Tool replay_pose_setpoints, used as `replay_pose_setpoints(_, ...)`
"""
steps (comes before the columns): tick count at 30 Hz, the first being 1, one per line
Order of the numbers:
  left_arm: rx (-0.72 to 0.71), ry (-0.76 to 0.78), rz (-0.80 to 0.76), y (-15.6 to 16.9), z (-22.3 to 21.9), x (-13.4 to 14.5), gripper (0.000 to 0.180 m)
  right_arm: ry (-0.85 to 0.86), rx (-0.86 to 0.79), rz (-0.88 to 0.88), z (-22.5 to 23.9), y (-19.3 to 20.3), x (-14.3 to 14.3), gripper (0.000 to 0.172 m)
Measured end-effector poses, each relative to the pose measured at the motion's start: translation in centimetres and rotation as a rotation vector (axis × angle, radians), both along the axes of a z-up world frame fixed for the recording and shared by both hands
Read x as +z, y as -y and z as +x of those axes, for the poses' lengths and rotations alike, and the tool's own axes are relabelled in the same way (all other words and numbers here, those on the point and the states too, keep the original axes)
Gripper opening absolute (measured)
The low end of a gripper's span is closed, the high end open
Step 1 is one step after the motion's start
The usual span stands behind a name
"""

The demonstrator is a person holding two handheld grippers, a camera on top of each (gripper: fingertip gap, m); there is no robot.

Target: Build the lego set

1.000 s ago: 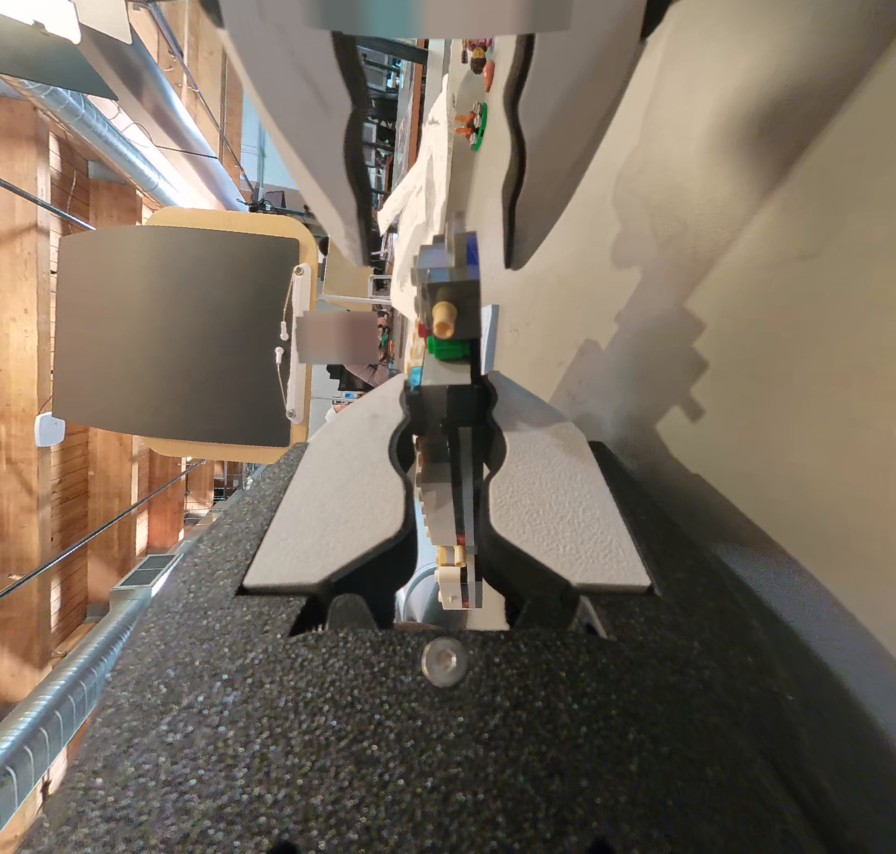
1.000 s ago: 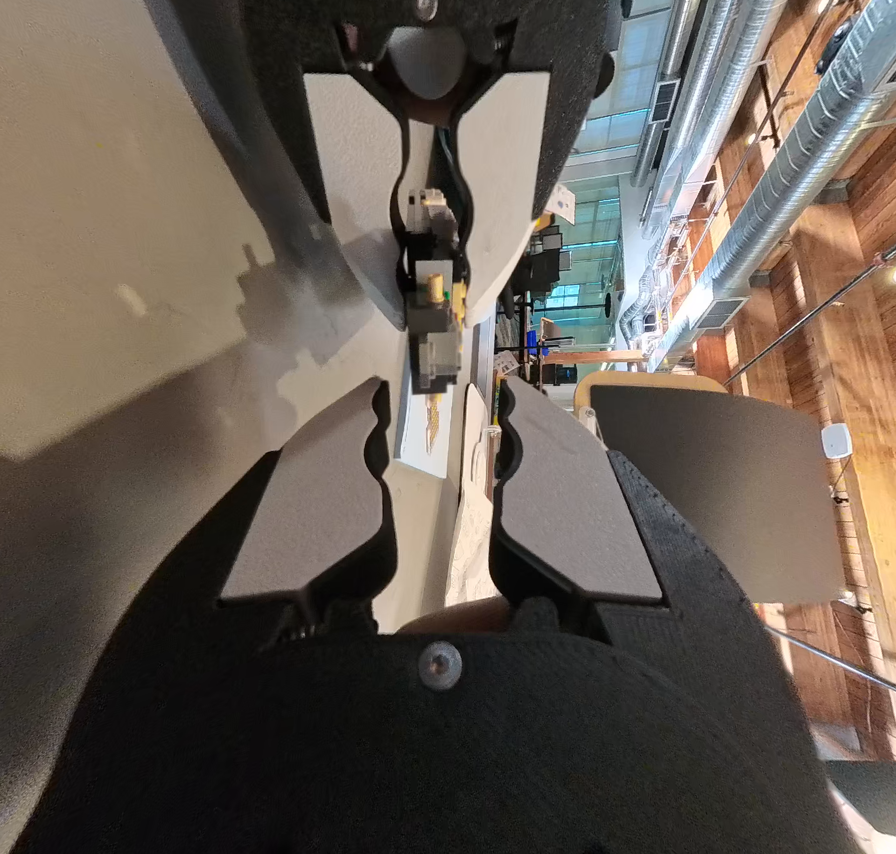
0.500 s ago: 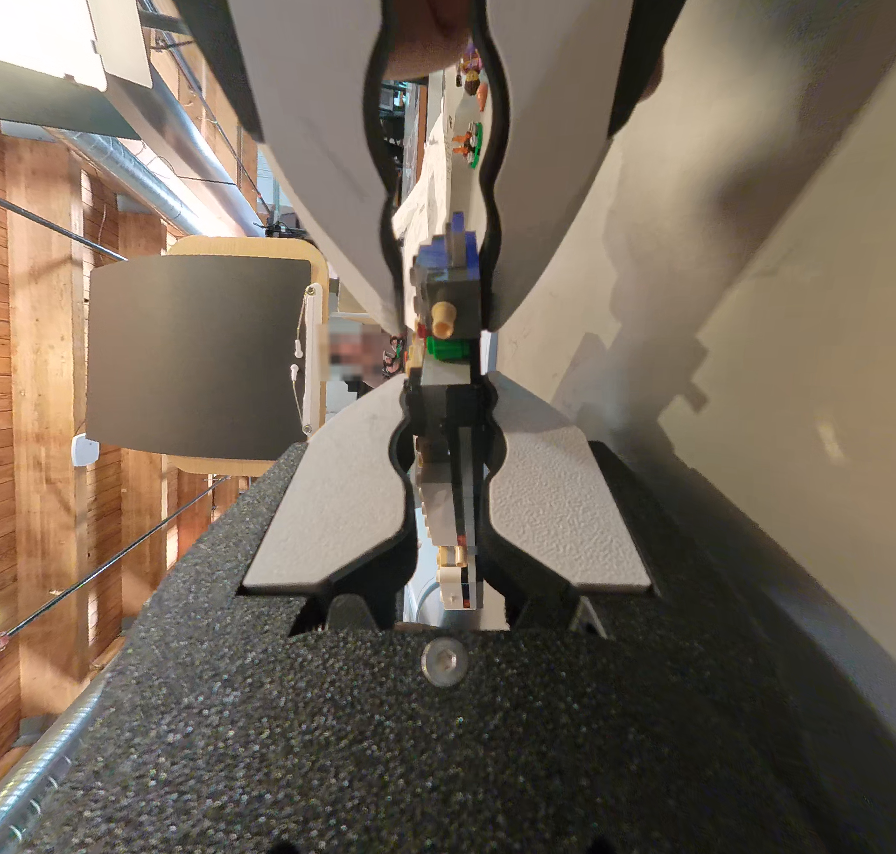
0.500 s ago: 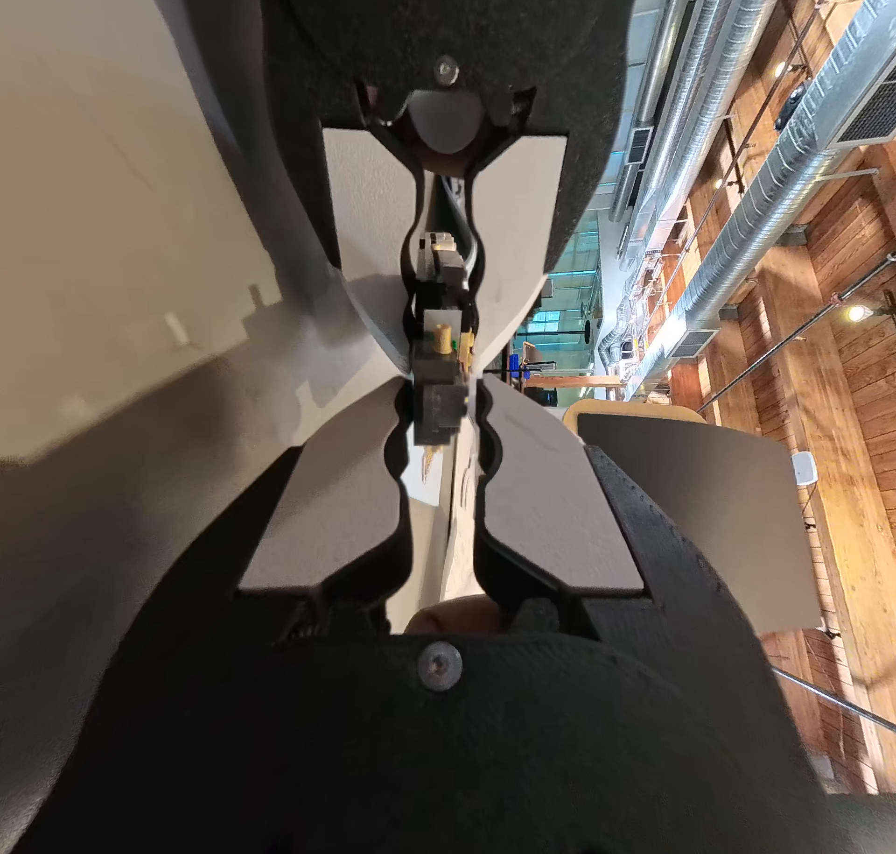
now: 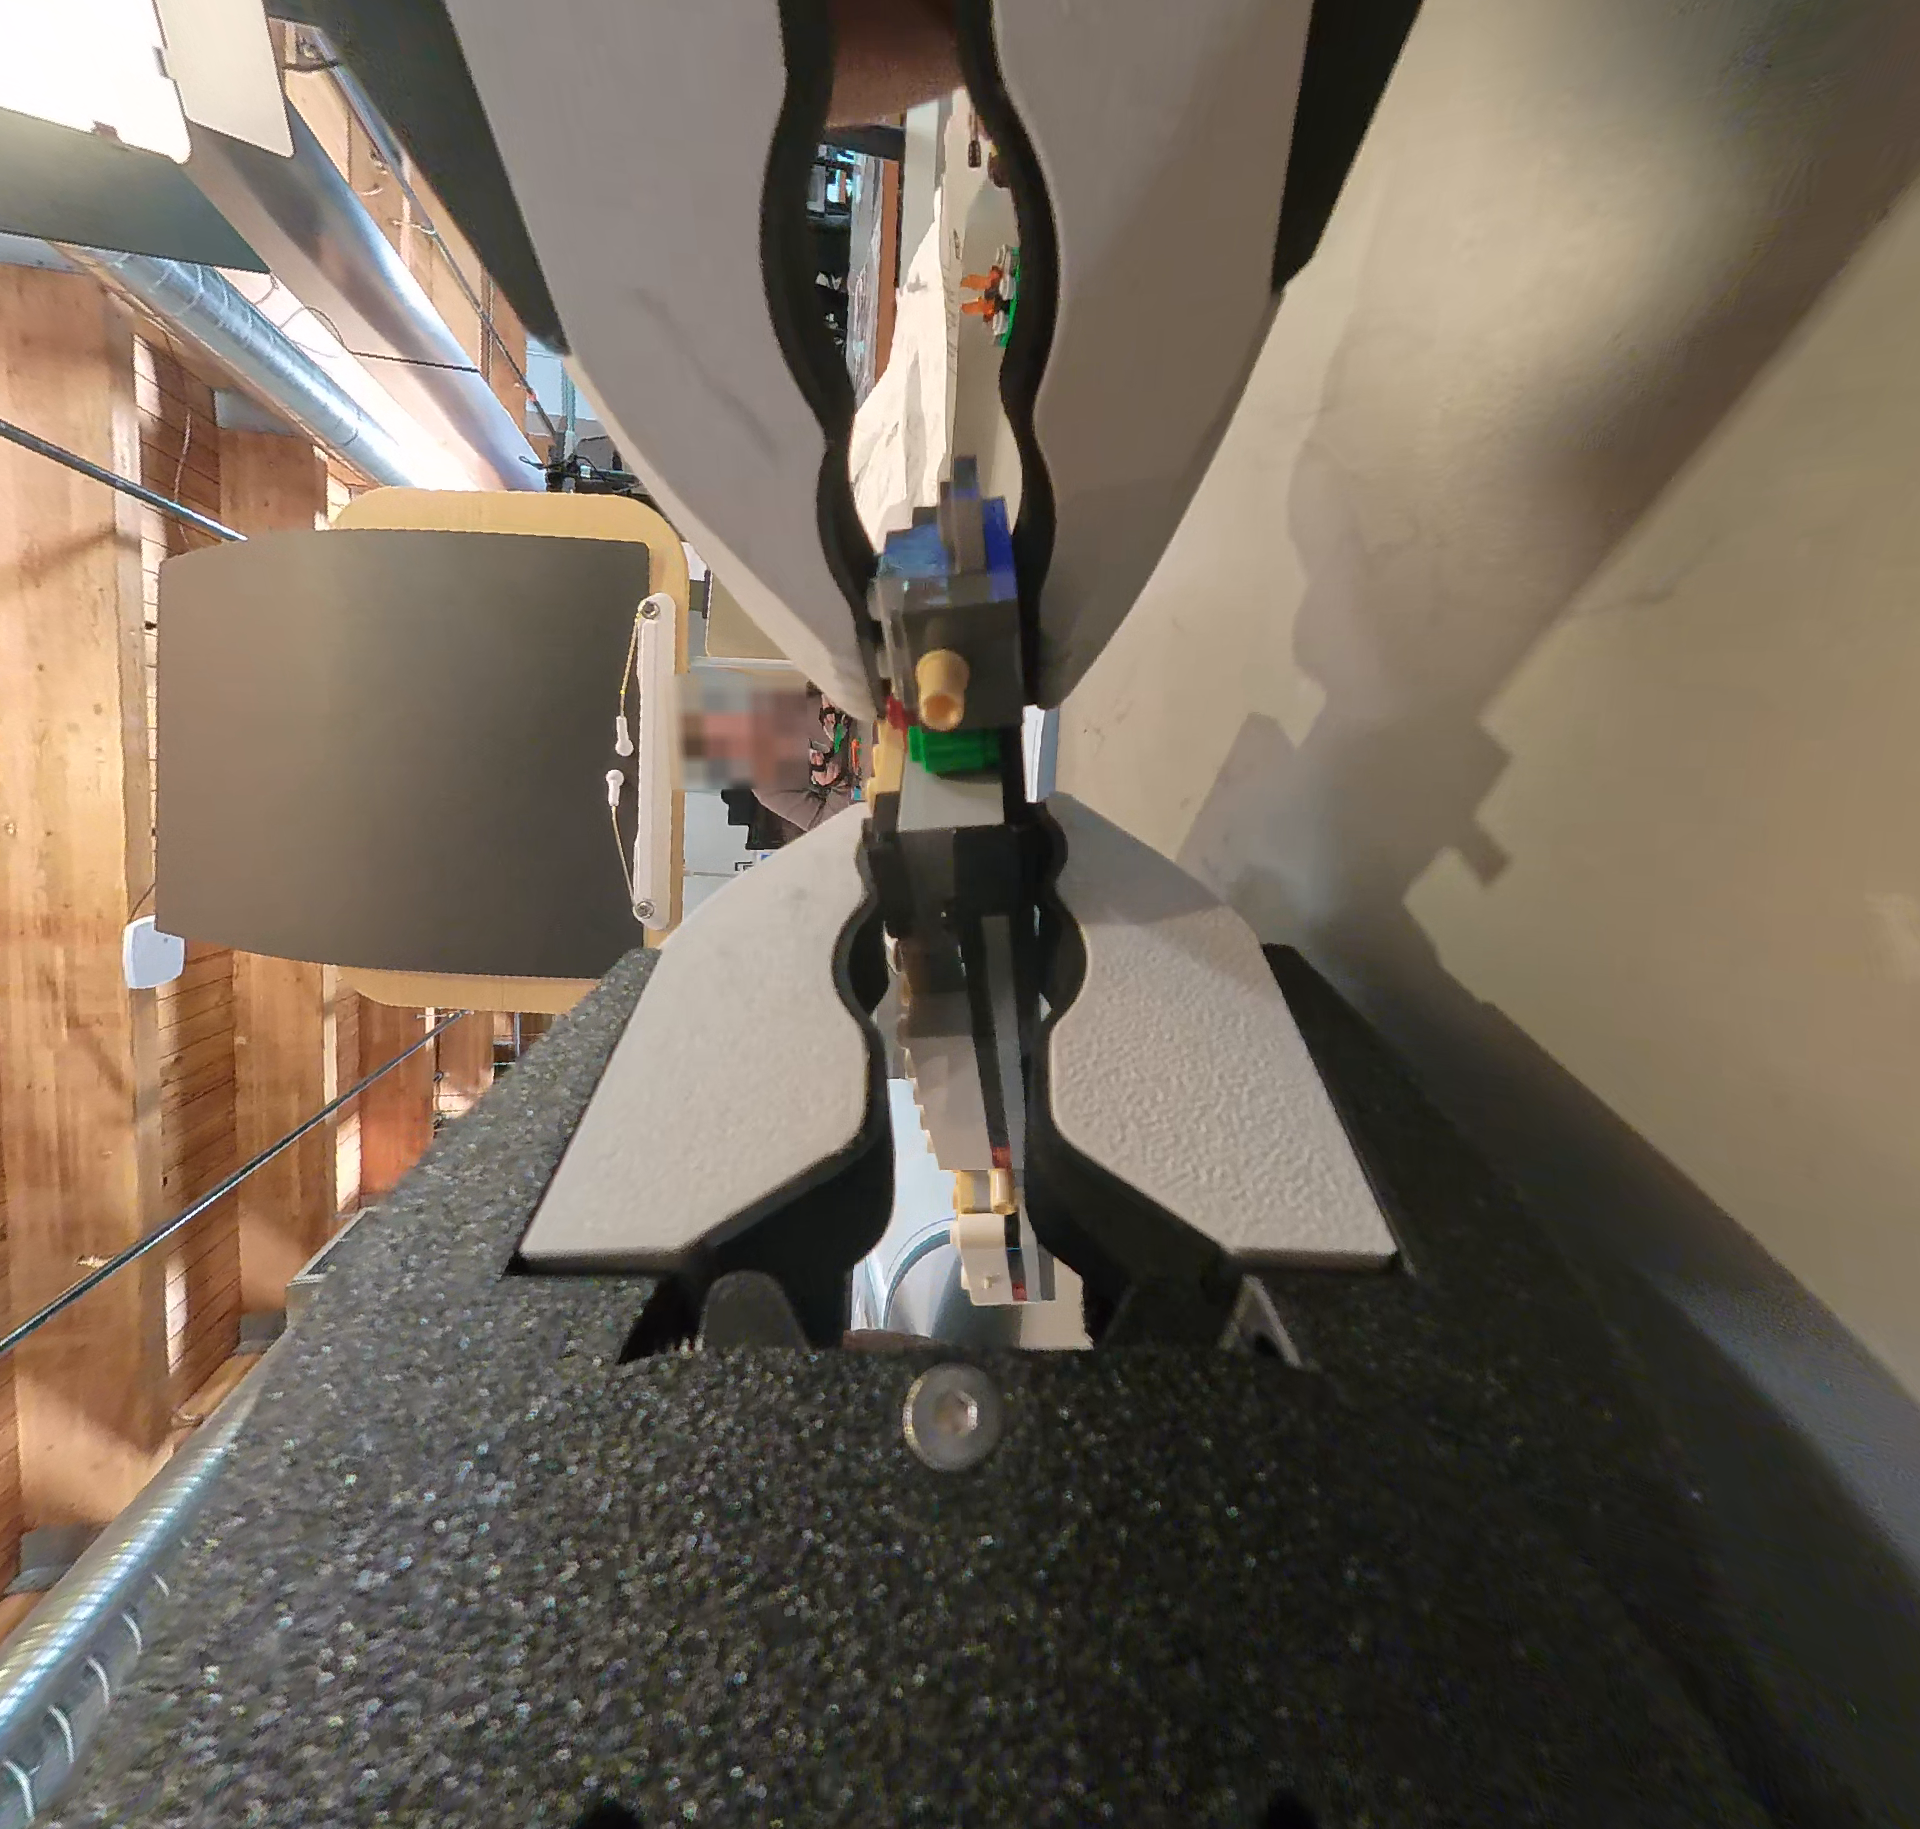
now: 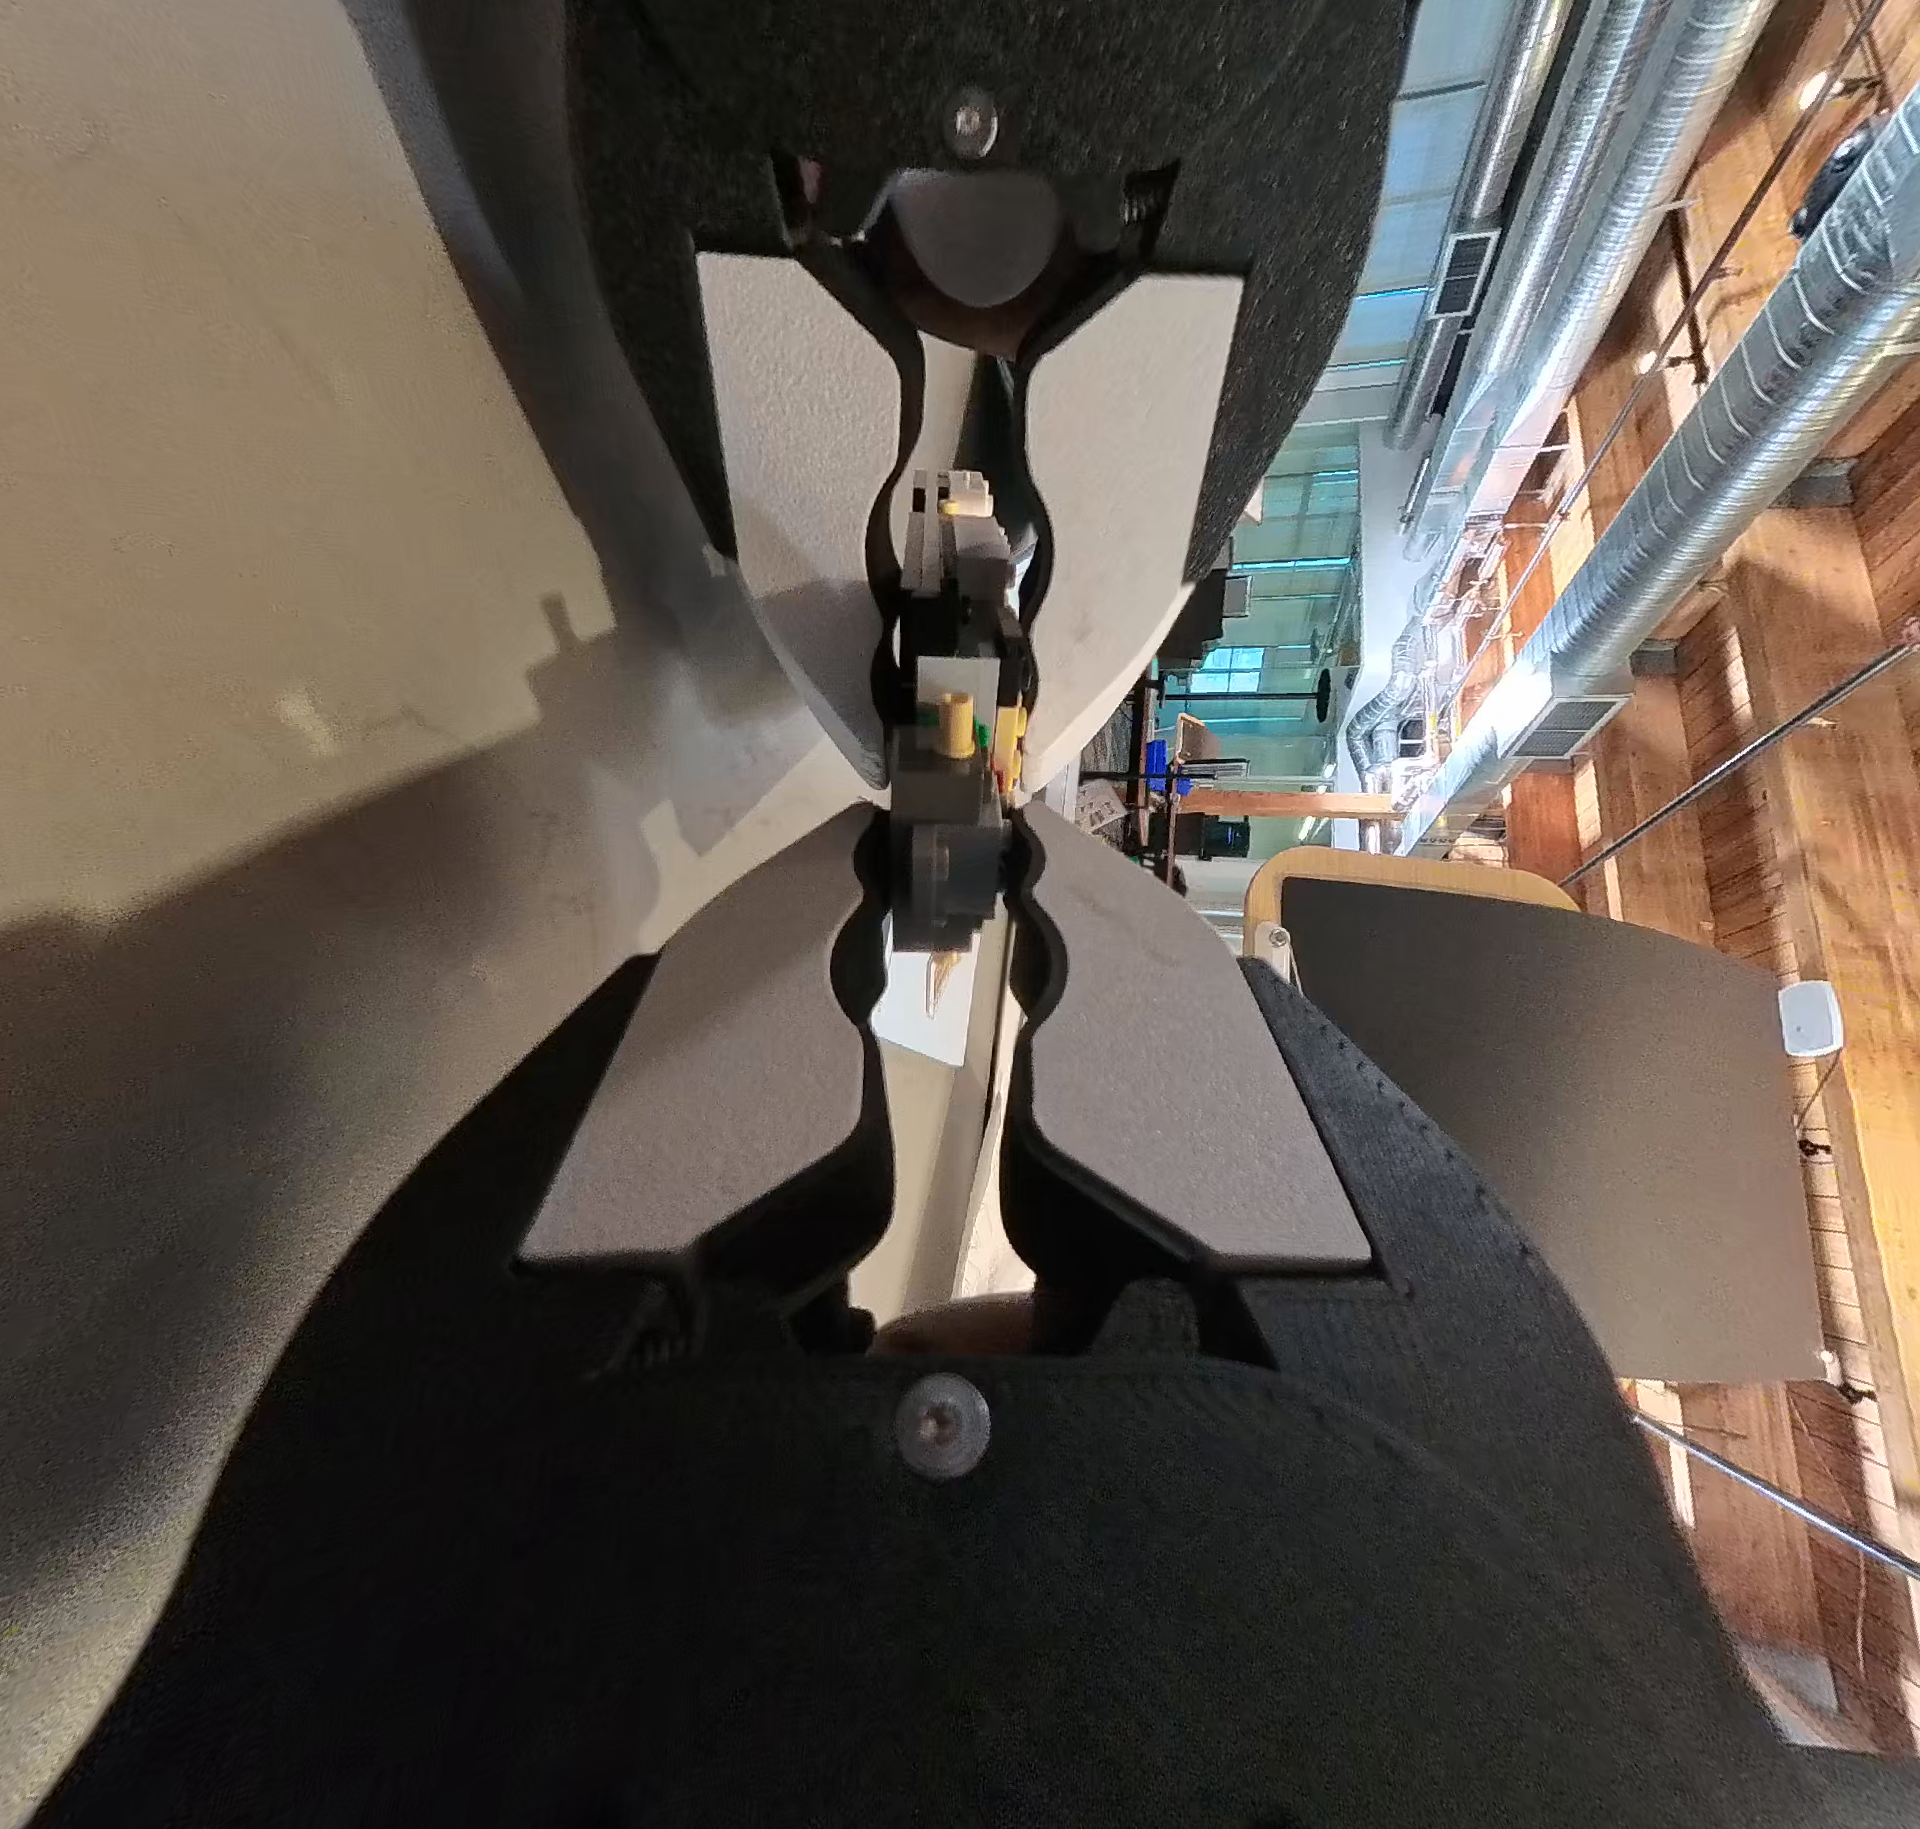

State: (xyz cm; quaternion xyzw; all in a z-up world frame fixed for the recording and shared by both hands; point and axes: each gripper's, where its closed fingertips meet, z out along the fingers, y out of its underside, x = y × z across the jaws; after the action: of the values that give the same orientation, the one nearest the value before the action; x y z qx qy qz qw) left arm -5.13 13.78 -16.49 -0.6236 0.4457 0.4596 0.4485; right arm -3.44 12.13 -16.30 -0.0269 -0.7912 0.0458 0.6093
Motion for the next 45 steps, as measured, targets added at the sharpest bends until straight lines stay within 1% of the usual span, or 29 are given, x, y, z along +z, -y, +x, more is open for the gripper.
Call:
replay_pose_setpoints(4,0.002,-0.005,-0.011,-0.1,0.0,-0.3,0.025,0.018,-0.007,0.004,0.0,-0.1,-0.1,0.020)
replay_pose_setpoints(9,0.005,0.020,-0.016,-0.3,-0.1,-0.2,0.024,-0.026,-0.015,-0.013,-0.1,-0.2,0.1,0.020)
replay_pose_setpoints(13,0.015,0.010,-0.040,-0.6,-0.3,-0.7,0.025,-0.043,0.007,-0.064,0.2,0.1,0.4,0.030)
replay_pose_setpoints(15,0.013,0.016,-0.042,-0.6,-0.3,-0.8,0.025,-0.048,0.006,-0.063,0.2,0.1,0.6,0.035)
replay_pose_setpoints(17,0.017,0.017,-0.040,-0.6,-0.3,-0.7,0.025,-0.047,0.011,-0.054,0.3,0.1,0.5,0.031)
replay_pose_setpoints(20,0.014,0.029,-0.031,-0.6,-0.3,-0.4,0.025,-0.055,0.029,-0.022,0.5,0.3,0.4,0.020)
replay_pose_setpoints(23,0.016,0.006,-0.030,-0.6,-0.3,-0.5,0.025,-0.046,0.033,-0.011,0.6,0.2,0.3,0.019)
replay_pose_setpoints(28,0.018,0.009,-0.017,-0.6,-0.3,0.1,0.024,-0.054,0.027,-0.033,0.6,0.2,0.6,0.019)
replay_pose_setpoints(39,0.011,0.006,-0.038,-0.9,-0.1,-0.3,0.025,0.008,0.050,-0.041,0.7,0.0,0.3,0.019)
replay_pose_setpoints(44,0.010,0.017,-0.010,-1.2,-0.1,0.5,0.024,-0.038,0.038,-0.065,0.8,-0.2,1.0,0.019)
replay_pose_setpoints(45,0.010,0.020,-0.005,-1.2,-0.2,0.6,0.024,-0.053,0.031,-0.074,0.8,-0.3,1.3,0.021)
